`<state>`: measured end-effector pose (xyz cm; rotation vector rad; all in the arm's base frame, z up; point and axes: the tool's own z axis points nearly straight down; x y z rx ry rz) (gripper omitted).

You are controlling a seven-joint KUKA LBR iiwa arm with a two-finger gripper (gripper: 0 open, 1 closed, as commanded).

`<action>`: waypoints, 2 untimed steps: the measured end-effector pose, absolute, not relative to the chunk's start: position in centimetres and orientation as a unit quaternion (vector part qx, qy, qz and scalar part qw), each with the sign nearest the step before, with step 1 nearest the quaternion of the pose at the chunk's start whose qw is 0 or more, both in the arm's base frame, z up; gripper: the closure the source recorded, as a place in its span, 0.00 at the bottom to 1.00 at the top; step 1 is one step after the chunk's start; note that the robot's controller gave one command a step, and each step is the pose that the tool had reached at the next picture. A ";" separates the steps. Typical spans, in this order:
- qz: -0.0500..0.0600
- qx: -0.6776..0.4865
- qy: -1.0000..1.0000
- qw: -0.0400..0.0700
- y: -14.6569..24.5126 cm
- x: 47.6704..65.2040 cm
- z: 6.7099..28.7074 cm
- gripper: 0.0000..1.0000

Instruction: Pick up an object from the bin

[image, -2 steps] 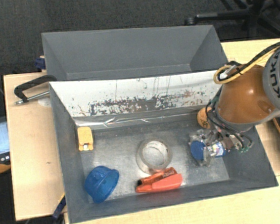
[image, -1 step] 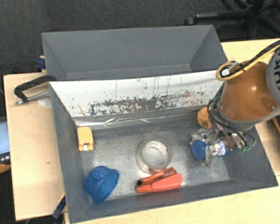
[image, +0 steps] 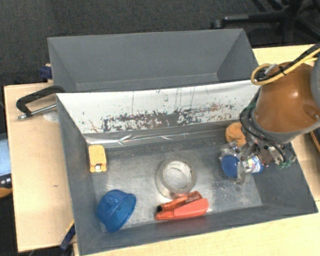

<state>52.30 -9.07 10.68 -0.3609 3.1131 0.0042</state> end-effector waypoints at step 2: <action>0.000 -0.115 0.993 0.008 -9.1 52.5 12.5 1.00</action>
Offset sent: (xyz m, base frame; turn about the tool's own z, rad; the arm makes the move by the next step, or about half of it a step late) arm 0.0001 0.0001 0.0141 0.0000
